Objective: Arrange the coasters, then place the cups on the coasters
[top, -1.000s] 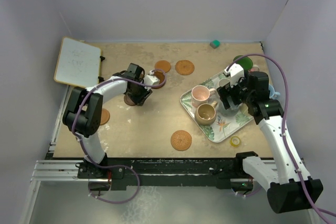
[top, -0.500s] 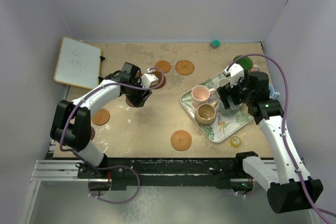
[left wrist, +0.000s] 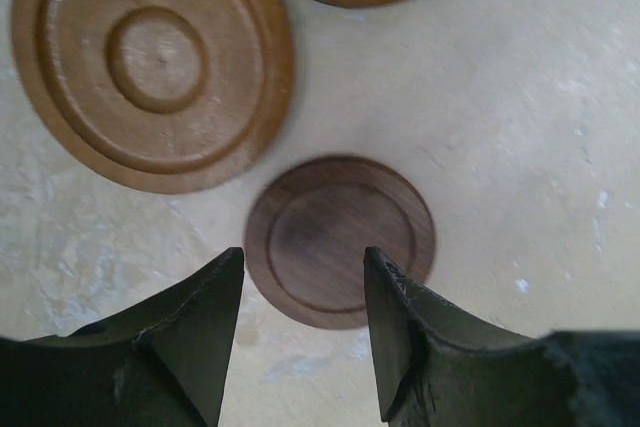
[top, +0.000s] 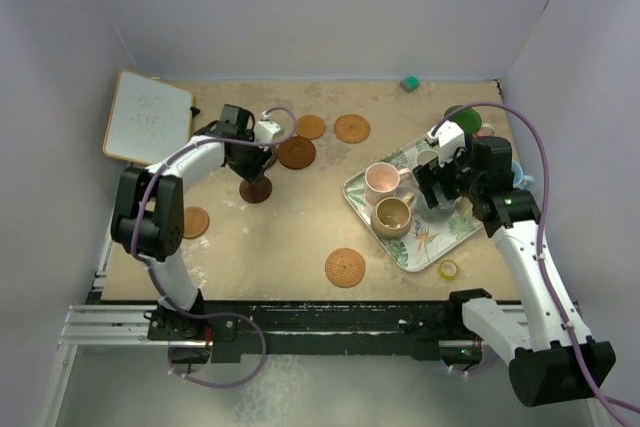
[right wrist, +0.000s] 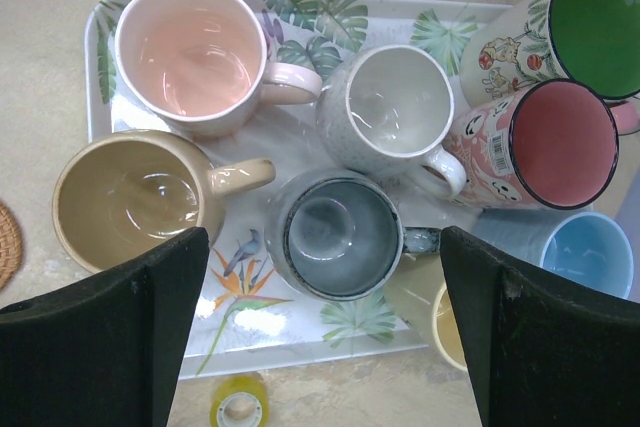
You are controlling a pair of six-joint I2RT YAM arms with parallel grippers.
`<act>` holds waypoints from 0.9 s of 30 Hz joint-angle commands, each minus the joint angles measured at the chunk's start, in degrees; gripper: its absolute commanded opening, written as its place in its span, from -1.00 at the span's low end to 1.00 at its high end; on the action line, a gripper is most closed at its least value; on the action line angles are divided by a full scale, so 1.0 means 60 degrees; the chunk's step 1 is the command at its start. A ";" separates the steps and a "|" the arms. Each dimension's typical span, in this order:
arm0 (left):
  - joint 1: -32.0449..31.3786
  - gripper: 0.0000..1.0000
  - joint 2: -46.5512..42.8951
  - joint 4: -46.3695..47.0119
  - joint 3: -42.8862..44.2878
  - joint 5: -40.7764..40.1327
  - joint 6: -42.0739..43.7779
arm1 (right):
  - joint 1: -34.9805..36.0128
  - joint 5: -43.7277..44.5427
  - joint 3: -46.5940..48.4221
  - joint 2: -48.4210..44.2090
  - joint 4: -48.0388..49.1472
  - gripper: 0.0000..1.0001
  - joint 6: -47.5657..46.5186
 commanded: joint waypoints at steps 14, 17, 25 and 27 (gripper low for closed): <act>0.0153 0.02 0.2341 0.0511 0.2587 0.0532 -0.0073 | 0.0049 -0.0010 0.0277 0.0101 0.0179 1.00 -0.0166; 0.0139 0.01 0.2646 0.0421 0.2755 0.0429 0.0129 | 0.0052 -0.0011 0.0277 0.0102 0.0170 1.00 -0.0173; 0.0161 -0.07 0.3297 0.0177 0.3198 0.0197 0.0591 | 0.0055 -0.0011 0.0277 0.0133 0.0170 1.00 -0.0188; 0.0163 -0.09 0.3469 0.0103 0.3342 0.0181 0.0669 | 0.0048 0.0008 0.0277 0.0133 0.0170 1.00 -0.0204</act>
